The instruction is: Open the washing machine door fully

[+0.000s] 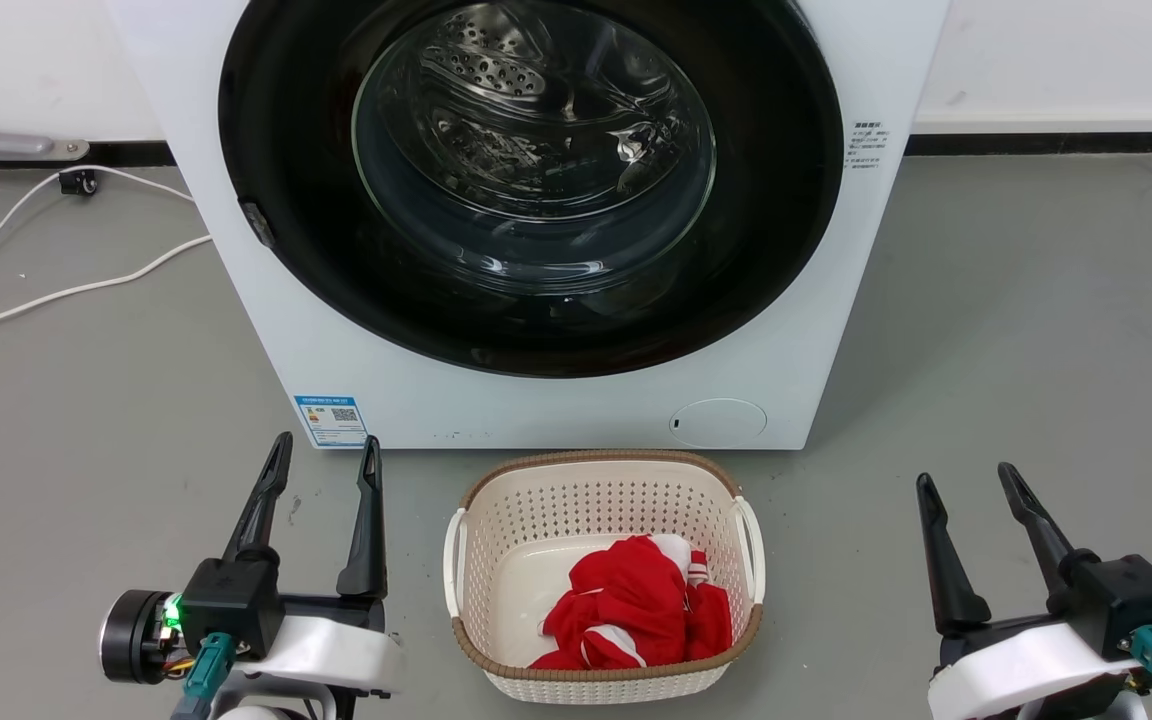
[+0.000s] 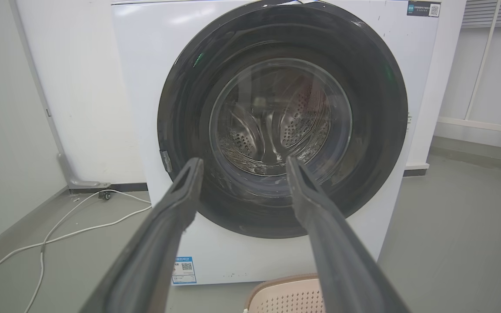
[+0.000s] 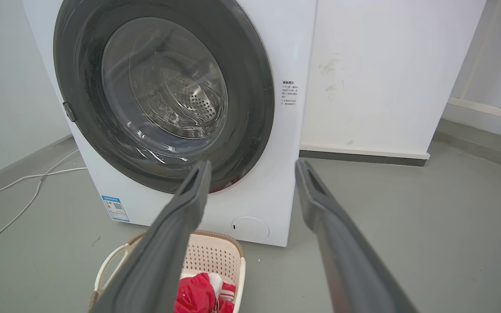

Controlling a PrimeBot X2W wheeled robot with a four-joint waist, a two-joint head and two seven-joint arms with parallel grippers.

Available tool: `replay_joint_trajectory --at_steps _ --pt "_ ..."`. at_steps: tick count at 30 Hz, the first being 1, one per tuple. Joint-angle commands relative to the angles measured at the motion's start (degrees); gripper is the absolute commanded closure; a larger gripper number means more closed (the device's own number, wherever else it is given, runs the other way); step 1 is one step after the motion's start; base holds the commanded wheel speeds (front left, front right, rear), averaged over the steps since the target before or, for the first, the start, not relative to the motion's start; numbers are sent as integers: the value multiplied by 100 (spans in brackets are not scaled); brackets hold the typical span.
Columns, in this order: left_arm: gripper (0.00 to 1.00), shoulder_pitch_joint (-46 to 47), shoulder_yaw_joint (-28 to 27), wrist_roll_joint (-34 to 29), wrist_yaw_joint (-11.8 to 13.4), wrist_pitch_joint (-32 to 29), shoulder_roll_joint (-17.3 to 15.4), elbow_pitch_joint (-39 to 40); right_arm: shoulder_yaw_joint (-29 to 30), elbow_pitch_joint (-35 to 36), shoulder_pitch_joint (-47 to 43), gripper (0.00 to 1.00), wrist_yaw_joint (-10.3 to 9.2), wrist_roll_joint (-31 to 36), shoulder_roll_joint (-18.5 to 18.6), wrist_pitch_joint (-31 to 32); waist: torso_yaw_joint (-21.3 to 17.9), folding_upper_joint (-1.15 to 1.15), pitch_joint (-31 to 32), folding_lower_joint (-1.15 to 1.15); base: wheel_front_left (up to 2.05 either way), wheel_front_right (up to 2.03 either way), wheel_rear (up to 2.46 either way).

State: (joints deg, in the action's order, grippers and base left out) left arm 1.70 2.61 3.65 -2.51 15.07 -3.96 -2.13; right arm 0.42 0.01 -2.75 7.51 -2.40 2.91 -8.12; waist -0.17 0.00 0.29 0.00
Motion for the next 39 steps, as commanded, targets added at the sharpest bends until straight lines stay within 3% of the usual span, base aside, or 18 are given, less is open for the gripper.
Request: replay_joint_trajectory --at_steps 1,2,3,11,20,30,39 --pt "0 -34 -21 -39 -9 15 7 10 8 -15 -18 53 -4 -46 -5 -43 0 0 -3 0 0 0 0" --pt "0 -34 -24 -40 -17 15 10 14 11 -18 -15 88 -4 -70 -5 -52 0 0 -5 0 0 0 0" --pt "0 -34 -29 -45 -24 15 12 17 10 -20 -12 100 -4 -77 -5 -59 0 0 -6 0 0 0 0" --pt "0 -19 -78 -70 -54 15 35 20 -34 -76 56 100 -4 -538 -5 -215 -11 0 -7 0 0 0 0" --pt "0 -18 -131 -44 -55 15 62 35 -114 -549 370 100 -3 -3212 -5 -556 -55 0 -18 0 0 0 0" --pt "0 121 -173 64 -46 15 91 73 231 -1042 1214 100 -3 -6900 -4 -701 -36 0 -180 0 0 0 0" --pt "0 424 -157 76 -65 14 100 215 872 -1597 2567 100 -2 -7892 51 -529 22 0 -771 0 0 0 0"
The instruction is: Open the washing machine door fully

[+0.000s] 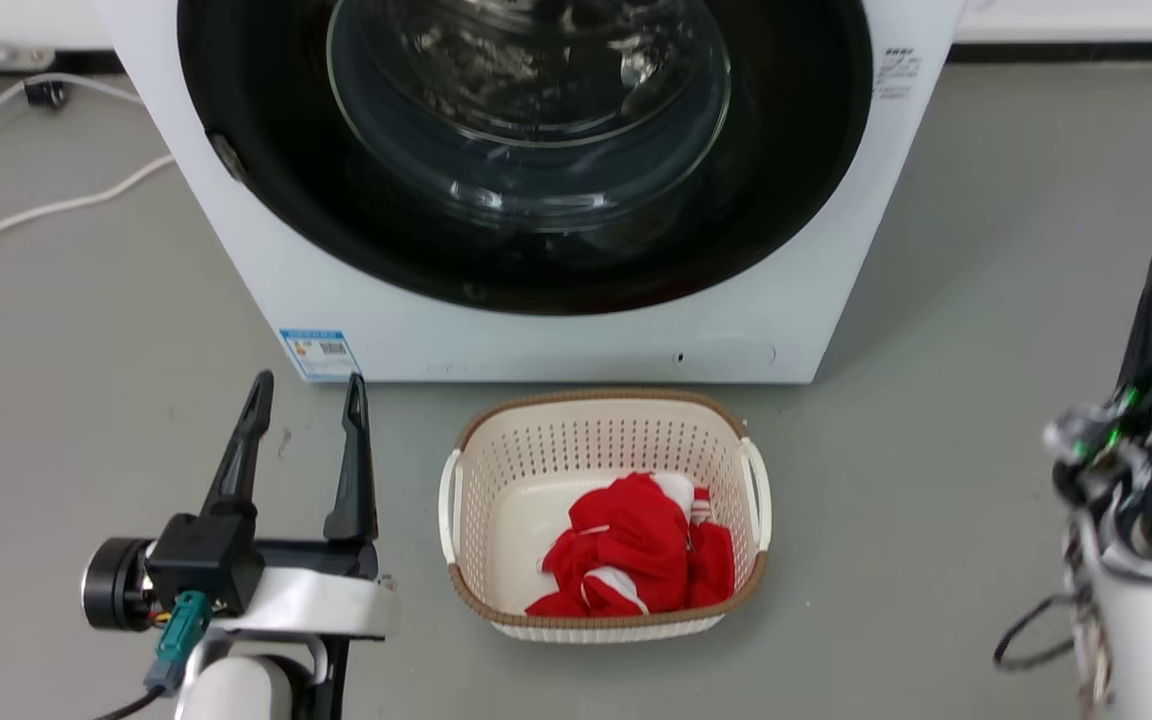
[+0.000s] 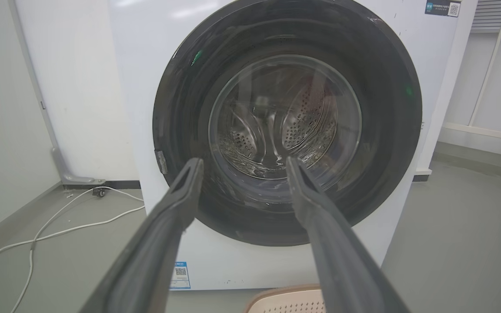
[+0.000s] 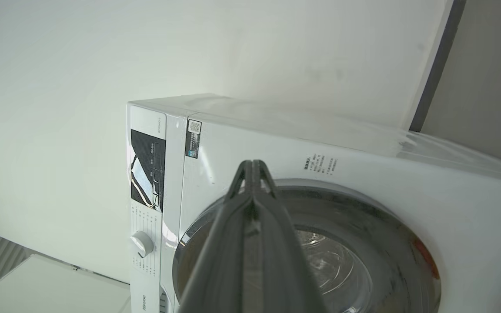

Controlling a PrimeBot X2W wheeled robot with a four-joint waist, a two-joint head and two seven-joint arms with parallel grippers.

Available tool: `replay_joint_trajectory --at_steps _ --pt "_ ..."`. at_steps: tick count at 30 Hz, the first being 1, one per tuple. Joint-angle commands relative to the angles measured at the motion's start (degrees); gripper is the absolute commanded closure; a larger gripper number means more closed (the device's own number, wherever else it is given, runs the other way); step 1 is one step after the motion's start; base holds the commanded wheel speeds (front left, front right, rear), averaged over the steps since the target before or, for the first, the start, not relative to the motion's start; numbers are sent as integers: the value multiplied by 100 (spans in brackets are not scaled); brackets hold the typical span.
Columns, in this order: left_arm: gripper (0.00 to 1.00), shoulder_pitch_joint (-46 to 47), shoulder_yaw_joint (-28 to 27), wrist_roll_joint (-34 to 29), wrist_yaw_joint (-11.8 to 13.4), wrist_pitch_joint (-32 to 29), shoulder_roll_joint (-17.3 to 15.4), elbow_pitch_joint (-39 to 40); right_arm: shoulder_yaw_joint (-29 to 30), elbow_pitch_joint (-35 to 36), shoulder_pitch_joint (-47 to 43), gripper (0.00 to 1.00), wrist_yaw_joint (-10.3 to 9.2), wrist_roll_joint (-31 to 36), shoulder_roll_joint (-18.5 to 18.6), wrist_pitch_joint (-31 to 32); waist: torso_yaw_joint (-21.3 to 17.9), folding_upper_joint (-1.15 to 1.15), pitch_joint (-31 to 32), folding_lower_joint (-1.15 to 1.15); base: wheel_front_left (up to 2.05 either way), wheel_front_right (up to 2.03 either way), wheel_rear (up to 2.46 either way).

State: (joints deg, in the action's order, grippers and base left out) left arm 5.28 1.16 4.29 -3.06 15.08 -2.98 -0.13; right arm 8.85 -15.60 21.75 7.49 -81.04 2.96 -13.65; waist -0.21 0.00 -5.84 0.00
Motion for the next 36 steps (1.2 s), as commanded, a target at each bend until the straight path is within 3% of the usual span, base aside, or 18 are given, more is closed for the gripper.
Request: replay_joint_trajectory --at_steps 1,10,18,26,36 --pt "0 124 -5 8 -24 13 4 28 91 -146 303 100 0 -125 124 115 46 0 -233 0 0 0 0" --pt "0 473 -80 -97 -82 14 6 160 148 -1184 2059 100 0 -873 663 1323 125 0 -789 0 0 0 0" --pt "0 742 -40 -103 -134 13 9 256 -311 -2365 3429 100 0 -703 1266 2310 225 0 -1162 0 0 0 0" --pt "0 948 -31 -117 -153 13 10 374 -891 -3085 4436 100 0 -351 1450 3240 271 0 -1526 0 0 0 0" --pt "0 1151 38 -128 -182 13 12 497 -1222 -4089 5468 100 0 170 1438 3410 344 0 -1951 0 0 0 0"
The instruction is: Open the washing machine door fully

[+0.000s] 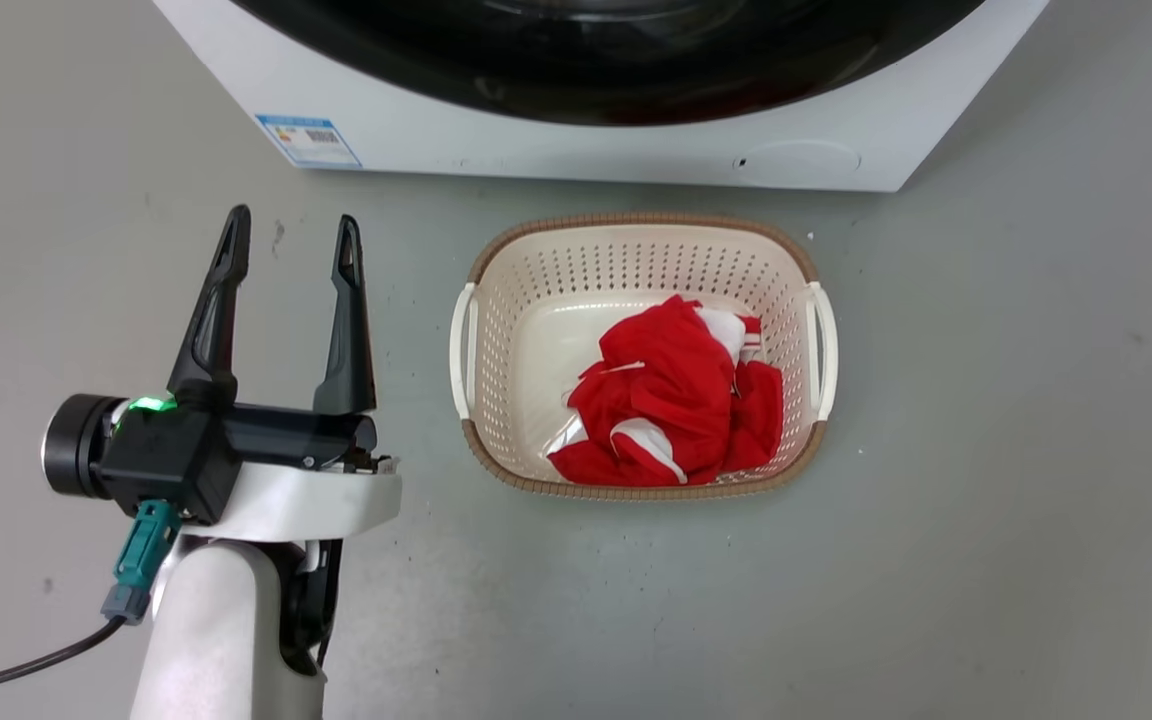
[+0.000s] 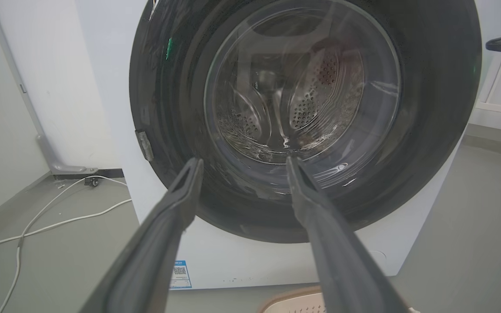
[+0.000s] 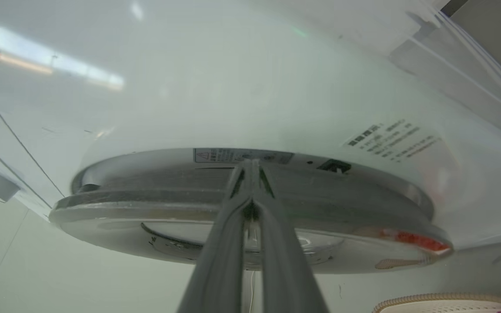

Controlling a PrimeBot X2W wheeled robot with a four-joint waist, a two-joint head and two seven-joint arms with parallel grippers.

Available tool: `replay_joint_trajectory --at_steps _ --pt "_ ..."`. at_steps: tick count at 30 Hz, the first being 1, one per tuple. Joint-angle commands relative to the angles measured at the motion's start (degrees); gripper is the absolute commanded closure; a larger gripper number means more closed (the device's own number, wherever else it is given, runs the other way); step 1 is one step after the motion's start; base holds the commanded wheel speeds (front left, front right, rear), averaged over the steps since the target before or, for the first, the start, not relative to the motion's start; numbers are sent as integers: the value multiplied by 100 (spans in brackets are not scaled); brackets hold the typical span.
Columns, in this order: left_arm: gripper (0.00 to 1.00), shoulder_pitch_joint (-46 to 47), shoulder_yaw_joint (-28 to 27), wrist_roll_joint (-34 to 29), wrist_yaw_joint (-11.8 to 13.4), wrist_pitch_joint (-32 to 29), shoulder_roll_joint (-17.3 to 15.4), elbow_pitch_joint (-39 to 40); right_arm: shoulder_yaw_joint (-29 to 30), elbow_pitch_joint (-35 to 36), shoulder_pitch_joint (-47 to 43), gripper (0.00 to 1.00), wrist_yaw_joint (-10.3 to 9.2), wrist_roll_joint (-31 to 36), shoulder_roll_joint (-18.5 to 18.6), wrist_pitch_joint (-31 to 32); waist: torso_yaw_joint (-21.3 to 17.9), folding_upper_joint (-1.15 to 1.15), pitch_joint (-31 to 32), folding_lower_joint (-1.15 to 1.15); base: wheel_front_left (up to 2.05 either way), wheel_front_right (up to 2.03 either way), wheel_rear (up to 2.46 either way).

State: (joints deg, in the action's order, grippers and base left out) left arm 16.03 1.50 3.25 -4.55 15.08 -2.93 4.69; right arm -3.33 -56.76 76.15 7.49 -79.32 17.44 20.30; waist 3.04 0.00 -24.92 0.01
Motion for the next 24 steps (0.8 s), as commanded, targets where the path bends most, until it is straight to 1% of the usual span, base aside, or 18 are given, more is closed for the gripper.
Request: replay_joint_trajectory --at_steps 1,6,13,20,24 --pt "0 105 12 -27 -34 13 6 30 -37 -67 128 100 0 76 -7 7 26 0 -87 -1 0 0 0" --pt "0 206 53 -33 -27 13 6 48 -112 -383 512 100 0 227 -54 104 65 0 -246 -1 0 0 0" --pt "0 213 115 18 47 13 6 5 -184 -524 605 100 0 321 -106 413 89 0 -263 -1 0 0 0" --pt "0 241 139 4 29 13 6 -33 -170 -389 484 100 7 197 -353 809 63 0 -246 -1 0 0 0" --pt "0 244 171 5 40 13 6 -67 -131 -293 342 100 6 115 -353 1059 60 0 -189 -1 0 0 0"
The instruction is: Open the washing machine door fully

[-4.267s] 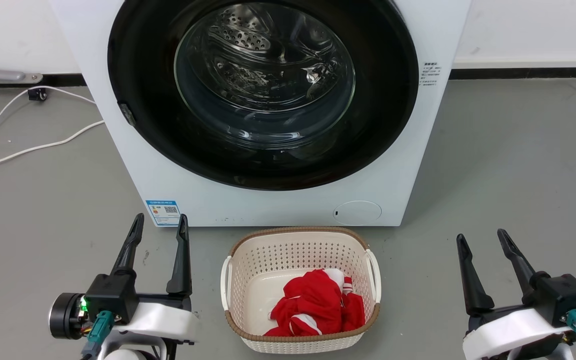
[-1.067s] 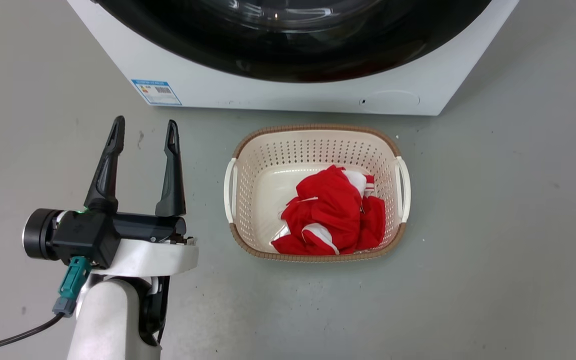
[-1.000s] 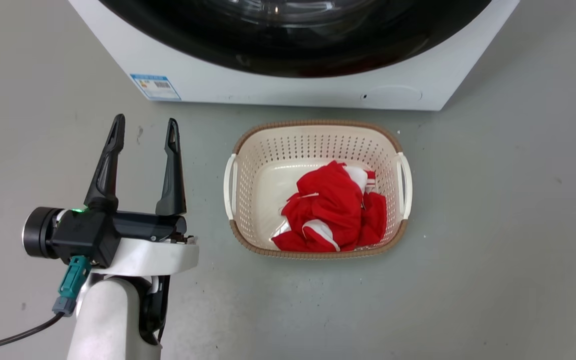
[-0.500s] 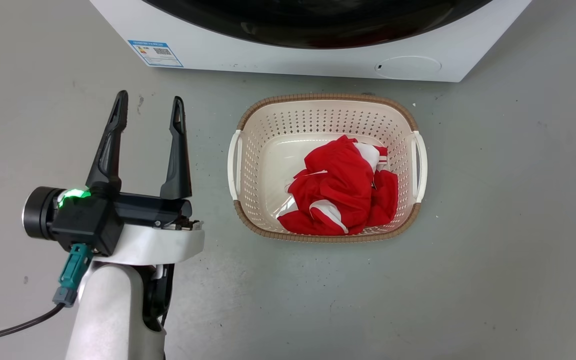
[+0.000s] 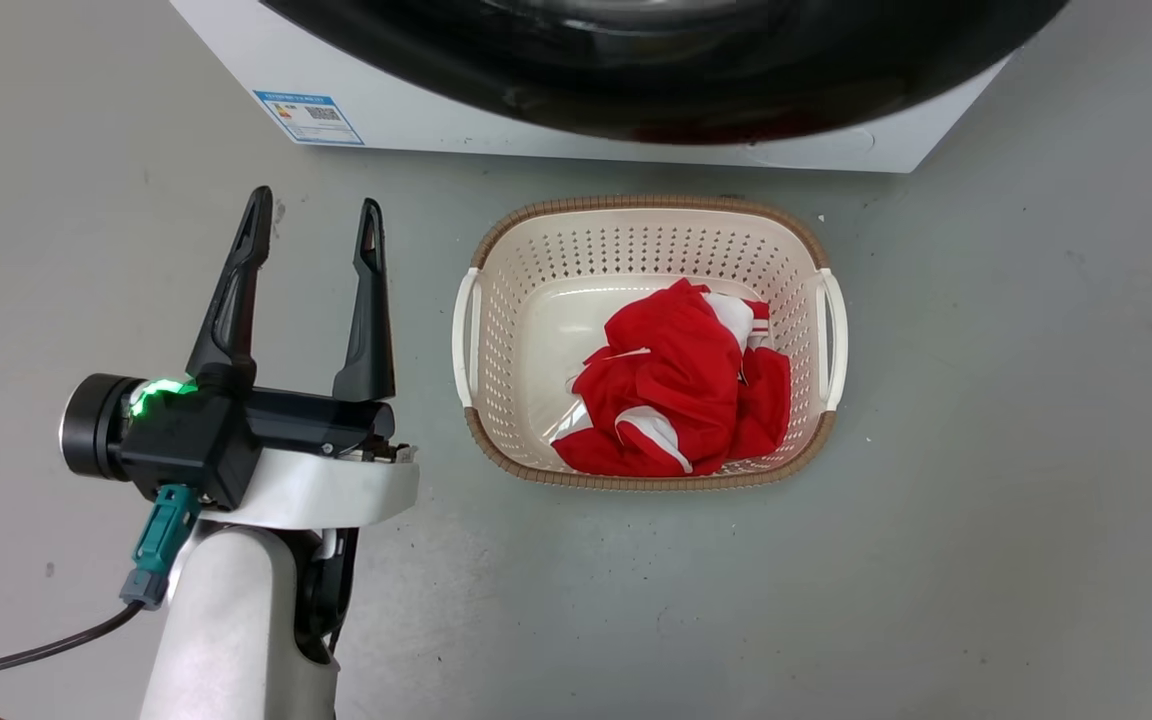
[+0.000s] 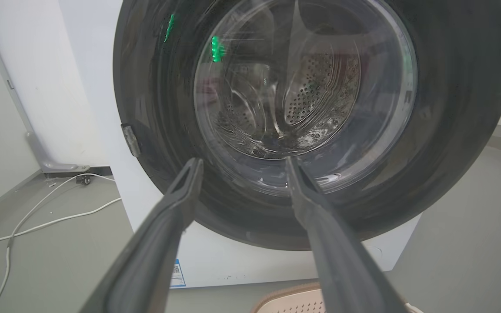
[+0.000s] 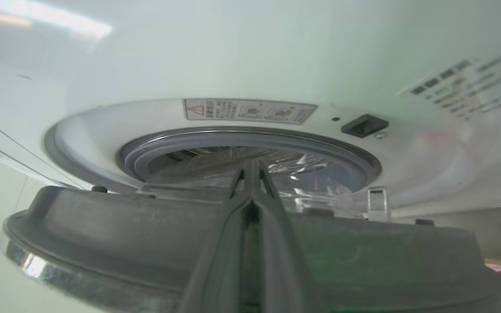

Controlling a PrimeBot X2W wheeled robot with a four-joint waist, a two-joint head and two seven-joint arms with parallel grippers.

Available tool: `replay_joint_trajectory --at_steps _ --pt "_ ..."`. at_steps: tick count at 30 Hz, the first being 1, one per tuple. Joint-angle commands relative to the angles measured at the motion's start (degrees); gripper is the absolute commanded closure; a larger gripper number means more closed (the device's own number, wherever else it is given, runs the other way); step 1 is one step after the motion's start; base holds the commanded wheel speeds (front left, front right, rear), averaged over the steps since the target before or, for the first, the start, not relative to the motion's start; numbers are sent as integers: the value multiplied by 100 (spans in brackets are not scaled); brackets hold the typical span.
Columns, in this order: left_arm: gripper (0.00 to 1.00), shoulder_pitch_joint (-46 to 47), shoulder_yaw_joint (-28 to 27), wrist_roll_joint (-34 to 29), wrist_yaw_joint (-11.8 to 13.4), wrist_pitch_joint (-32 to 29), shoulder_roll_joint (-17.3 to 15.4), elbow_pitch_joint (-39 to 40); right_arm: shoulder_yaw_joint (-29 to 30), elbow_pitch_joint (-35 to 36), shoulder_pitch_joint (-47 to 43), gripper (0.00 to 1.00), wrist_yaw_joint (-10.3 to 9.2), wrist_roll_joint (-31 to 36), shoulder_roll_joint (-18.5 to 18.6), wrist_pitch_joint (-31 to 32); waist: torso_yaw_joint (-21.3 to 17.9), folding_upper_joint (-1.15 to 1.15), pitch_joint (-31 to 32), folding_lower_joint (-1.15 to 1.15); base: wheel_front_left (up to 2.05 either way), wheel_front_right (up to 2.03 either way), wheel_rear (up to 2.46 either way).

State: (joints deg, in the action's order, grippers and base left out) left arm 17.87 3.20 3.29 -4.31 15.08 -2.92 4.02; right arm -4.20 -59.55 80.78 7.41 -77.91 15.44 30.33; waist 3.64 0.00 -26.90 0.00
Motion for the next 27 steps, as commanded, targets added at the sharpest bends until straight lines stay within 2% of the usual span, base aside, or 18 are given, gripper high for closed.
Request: replay_joint_trajectory --at_steps 1,9,17,27 --pt "0 49 5 4 24 13 5 -10 -41 30 -162 100 14 -47 -156 142 -5 0 33 0 0 0 0" --pt "0 -92 29 17 39 14 5 -130 -73 399 -647 100 14 -244 -138 925 -70 0 328 0 0 0 0" --pt "0 -345 93 33 30 13 5 -308 -176 919 -1571 100 14 -458 -271 1710 -102 0 962 0 0 0 0" --pt "0 -935 228 73 87 13 5 -526 -584 1909 -3019 100 14 -700 -839 2574 -173 0 1859 0 0 0 0"
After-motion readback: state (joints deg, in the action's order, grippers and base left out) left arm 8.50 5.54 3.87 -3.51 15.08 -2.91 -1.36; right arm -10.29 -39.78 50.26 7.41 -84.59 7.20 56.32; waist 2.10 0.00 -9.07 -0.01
